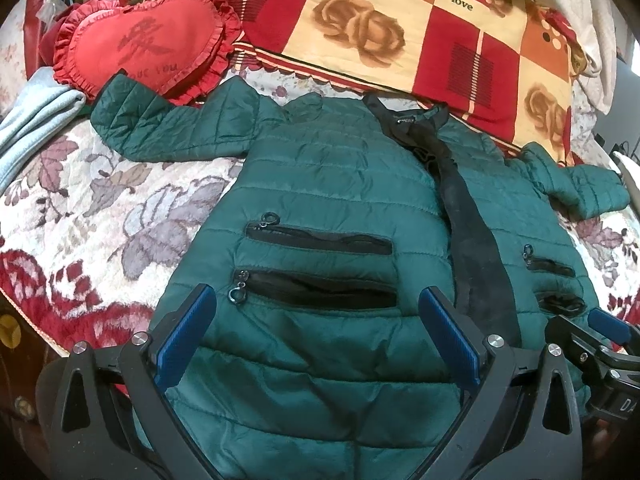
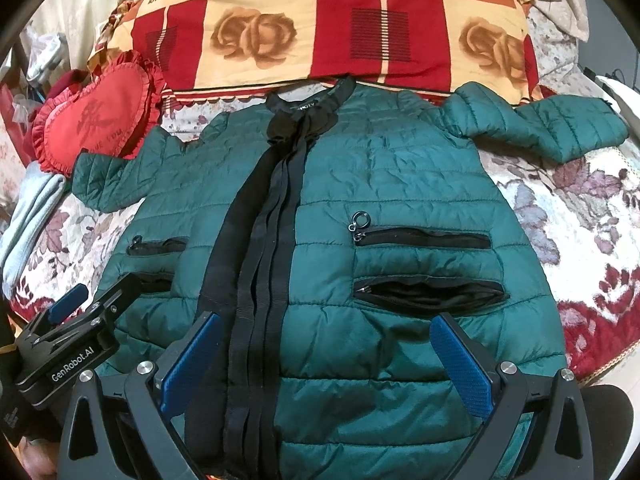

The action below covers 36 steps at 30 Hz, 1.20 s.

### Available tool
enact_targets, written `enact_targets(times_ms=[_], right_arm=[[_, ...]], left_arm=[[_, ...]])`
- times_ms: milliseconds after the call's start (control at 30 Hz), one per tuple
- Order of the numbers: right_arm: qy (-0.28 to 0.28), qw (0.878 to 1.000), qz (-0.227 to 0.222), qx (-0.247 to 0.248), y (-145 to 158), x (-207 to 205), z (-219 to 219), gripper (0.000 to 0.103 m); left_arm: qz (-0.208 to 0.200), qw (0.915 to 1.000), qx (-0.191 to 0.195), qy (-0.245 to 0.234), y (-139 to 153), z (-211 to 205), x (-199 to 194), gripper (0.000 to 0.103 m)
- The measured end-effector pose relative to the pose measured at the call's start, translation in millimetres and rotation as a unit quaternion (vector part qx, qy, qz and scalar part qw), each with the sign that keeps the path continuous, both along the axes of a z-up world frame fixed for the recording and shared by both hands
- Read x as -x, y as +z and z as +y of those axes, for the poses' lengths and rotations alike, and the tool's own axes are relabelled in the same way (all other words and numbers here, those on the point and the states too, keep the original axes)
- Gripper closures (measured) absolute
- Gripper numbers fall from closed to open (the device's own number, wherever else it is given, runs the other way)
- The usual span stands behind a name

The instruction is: Fold large clothes

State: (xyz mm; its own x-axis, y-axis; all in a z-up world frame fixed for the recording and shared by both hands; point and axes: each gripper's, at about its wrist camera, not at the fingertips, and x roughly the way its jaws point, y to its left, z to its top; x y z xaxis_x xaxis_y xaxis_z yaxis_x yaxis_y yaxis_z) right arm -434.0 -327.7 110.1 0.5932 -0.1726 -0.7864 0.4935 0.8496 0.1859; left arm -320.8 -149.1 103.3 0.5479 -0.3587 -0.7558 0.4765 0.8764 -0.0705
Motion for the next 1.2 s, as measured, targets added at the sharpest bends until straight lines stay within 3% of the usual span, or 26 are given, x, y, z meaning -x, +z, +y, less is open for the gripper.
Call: enact_targets(times_ms=[333,900,1133,1200], right_arm=[[-0.01,0.999,0.031,-0.005,-1.4,-3.0,-0.1,0.0],[-0.004,1.0,0.012,0.002,-4.5,-4.9,-2.9,0.0],[-0.016,0.998,0.029,0.051,-7.5,-8.4,-3.3,0.0],[-0.015,0.999,0.028,0.044,-6.5,-8.6,-3.8,0.0]], left_arm=[[0.002,1.0,-0.002,0.001,-2.5,1.6,-2.0,0.001],[-0.004,1.0,-0.004,-0.002,-3.5,-1.9,-0.1,0.001],[-0.006,1.0,-0.003,-0.005,-3.2,-3.2,0.2,0.001],[-0.006,1.0,-0.003,-0.004,-3.7,-3.2,0.1,0.001]])
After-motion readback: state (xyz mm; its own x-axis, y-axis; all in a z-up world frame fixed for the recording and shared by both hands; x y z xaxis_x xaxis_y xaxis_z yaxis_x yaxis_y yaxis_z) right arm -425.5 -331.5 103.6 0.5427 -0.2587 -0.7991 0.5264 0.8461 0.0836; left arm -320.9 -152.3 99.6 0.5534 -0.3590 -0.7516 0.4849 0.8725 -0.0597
